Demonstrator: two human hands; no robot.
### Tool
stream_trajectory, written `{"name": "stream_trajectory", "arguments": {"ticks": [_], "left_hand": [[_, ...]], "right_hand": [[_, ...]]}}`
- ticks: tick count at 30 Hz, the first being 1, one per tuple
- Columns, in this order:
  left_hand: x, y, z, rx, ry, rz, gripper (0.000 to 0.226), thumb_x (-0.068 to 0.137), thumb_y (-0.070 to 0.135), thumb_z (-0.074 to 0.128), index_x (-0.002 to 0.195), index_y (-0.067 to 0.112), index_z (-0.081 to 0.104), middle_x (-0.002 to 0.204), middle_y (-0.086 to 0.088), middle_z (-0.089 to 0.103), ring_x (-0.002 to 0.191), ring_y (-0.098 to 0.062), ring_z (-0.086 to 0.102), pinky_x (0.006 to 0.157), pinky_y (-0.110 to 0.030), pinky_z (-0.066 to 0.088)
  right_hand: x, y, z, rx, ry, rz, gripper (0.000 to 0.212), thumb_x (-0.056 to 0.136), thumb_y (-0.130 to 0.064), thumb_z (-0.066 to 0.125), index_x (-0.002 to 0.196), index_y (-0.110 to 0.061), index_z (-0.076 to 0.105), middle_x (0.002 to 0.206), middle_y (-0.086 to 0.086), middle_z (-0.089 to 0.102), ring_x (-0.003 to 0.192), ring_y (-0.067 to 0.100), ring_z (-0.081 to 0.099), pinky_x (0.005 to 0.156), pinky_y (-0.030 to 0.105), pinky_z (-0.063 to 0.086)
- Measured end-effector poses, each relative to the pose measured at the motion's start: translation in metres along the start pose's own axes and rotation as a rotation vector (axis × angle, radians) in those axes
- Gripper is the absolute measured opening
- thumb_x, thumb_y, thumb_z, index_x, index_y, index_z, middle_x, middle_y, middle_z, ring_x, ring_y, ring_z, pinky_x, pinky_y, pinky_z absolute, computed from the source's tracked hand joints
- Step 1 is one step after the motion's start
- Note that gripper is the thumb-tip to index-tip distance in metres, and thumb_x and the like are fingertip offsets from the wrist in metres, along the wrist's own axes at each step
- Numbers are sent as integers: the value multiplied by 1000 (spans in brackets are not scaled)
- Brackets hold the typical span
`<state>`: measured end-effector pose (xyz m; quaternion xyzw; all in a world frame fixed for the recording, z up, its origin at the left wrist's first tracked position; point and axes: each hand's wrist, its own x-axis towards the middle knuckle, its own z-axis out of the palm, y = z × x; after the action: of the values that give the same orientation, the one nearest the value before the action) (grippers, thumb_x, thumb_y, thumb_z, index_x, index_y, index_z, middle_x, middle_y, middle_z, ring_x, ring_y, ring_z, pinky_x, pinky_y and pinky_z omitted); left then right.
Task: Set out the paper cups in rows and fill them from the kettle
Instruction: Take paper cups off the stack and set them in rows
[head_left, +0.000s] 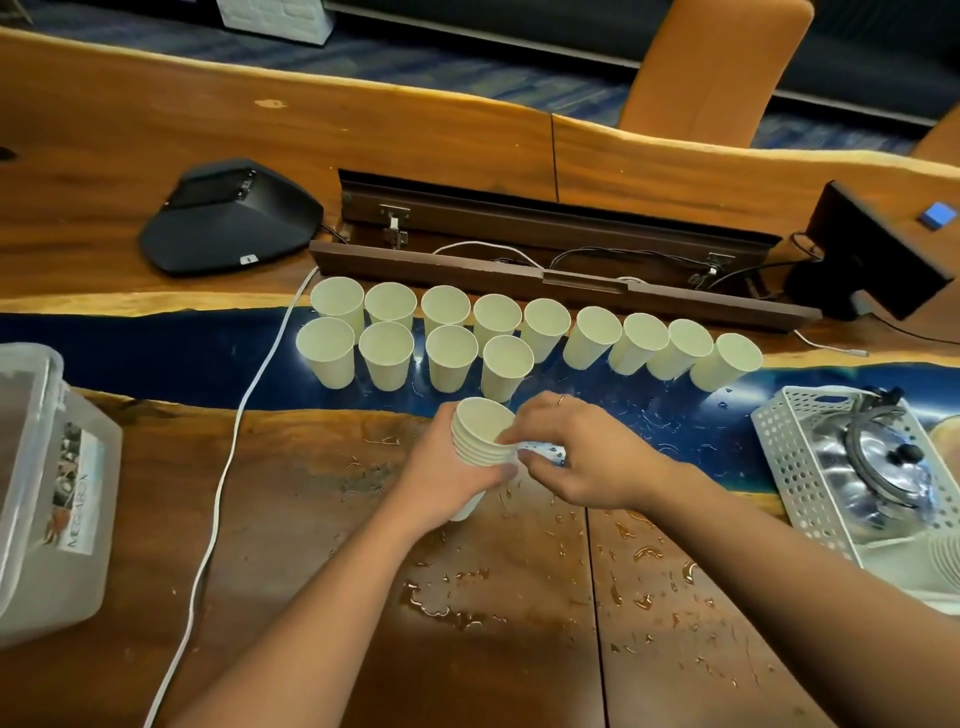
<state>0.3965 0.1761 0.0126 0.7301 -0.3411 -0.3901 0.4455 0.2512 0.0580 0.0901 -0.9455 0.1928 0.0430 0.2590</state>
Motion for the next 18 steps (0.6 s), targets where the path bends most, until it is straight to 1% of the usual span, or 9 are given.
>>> {"name": "stream_trajectory", "arguments": {"ticks": [3,6,8,10,12,13,15,18], "left_hand": [[-6,4,4,-4,-5,23,78,57,33,94,120,34,49,113,17,64,104,-2,62,89,-29,51],[-14,13,6,-18,-5,40,75,60,26,93,121,30,49,112,15,64,103,-2,61,87,-26,50],[-19,19,8,-12,-11,54,76,61,25,93,124,28,49,114,14,63,104,-1,60,87,-24,49],[-23,22,10,-6,-15,73,77,62,25,93,126,26,48,115,13,62,105,-3,59,87,-24,49],[-26,24,12,3,-23,83,77,63,24,92,126,26,47,115,15,61,105,-1,59,84,-19,47],[-28,24,14,3,-32,85,77,64,24,92,126,27,47,114,16,61,104,1,58,82,-16,46],[-32,27,19,-7,-45,85,75,65,23,91,125,28,47,113,18,60,103,1,58,80,-14,45],[-33,29,29,-29,-48,68,71,67,21,90,121,30,46,110,18,59,101,0,58,76,-14,44]], "right_hand": [[-8,-5,-6,-132,1,-62,30,96,-22,59,124,-24,68,124,-5,67,112,11,58,95,25,44],[-15,-7,-10,-215,21,-120,28,97,-22,58,123,-22,68,120,-3,69,108,14,63,93,27,45],[-21,-7,-13,-245,48,-147,25,95,-22,63,119,-22,70,115,-3,72,102,16,65,91,28,46],[-26,-7,-15,-265,74,-165,23,92,-22,68,114,-21,73,110,-3,74,98,17,67,89,31,46],[-29,-5,-18,-263,89,-158,23,90,-26,71,112,-23,74,109,-4,74,99,18,66,91,32,45],[-31,-3,-20,-255,89,-138,24,89,-29,71,112,-25,74,110,-5,73,101,18,64,93,31,44],[-34,0,-23,-251,99,-110,26,89,-33,70,113,-27,74,113,-6,72,105,17,61,94,28,40],[-40,5,-26,-230,163,-116,25,87,-29,73,112,-24,74,110,-3,73,101,18,63,90,26,38]]}}
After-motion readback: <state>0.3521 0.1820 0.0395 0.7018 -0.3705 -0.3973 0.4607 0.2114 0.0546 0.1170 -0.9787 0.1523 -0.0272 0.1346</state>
